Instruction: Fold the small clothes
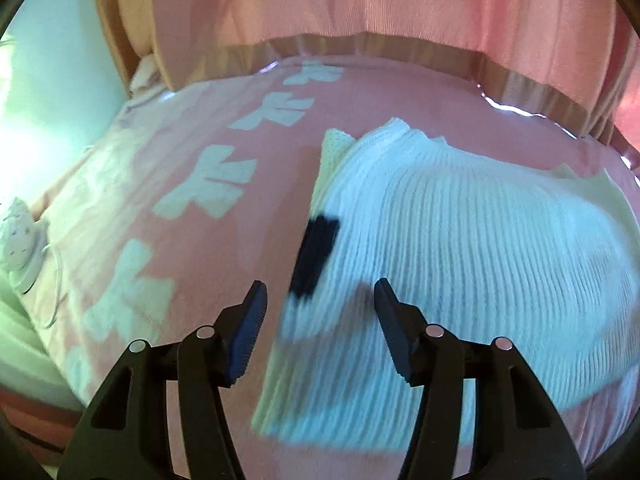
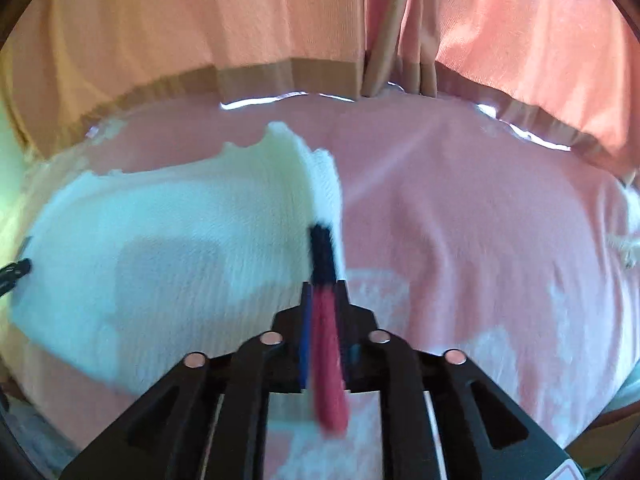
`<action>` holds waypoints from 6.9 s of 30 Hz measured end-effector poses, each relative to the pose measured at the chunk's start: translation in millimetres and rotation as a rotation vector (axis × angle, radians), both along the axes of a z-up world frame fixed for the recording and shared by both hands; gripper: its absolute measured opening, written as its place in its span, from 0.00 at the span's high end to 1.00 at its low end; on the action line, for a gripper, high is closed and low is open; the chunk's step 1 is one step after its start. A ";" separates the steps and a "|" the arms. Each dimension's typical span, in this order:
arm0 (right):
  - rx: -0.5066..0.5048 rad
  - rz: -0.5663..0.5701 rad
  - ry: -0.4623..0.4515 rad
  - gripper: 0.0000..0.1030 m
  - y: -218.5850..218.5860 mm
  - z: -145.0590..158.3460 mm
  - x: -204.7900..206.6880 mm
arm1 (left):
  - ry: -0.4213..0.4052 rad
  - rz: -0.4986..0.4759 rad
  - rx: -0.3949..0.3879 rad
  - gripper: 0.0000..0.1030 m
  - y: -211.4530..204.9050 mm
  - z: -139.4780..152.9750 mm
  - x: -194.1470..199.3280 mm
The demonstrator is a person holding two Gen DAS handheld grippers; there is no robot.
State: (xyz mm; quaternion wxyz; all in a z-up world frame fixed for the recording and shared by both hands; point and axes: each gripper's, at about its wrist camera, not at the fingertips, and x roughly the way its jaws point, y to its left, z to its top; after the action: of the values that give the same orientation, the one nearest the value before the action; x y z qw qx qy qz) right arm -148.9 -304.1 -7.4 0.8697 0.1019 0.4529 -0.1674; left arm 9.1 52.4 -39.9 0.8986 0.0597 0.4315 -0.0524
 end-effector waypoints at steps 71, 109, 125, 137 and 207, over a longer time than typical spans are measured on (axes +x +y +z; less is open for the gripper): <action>0.138 0.293 0.034 1.00 73.1 -33.1 164.8 | 0.008 0.008 0.040 0.63 -68.9 -7.9 73.2; 0.086 0.464 0.097 1.00 151.4 -38.6 156.3 | 0.279 0.128 -0.469 0.74 20.4 -26.3 65.3; 0.178 0.399 0.059 1.00 117.8 -11.0 133.6 | 0.120 -0.171 -0.596 0.81 -76.8 73.5 27.1; 0.132 0.086 0.008 0.88 -26.9 31.0 5.8 | 0.200 -0.404 -0.376 0.73 -221.1 27.8 -43.4; 0.300 -0.062 -0.061 0.77 -3.7 16.7 -58.0 | 0.097 -0.471 -0.177 0.72 -151.0 11.3 -122.8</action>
State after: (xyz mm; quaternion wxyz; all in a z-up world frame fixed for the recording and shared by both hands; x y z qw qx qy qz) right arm -206.8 -307.8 9.3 0.8525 0.2496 0.4429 -0.1218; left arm -113.7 -98.5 -28.6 0.8416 0.0772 0.4421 -0.3005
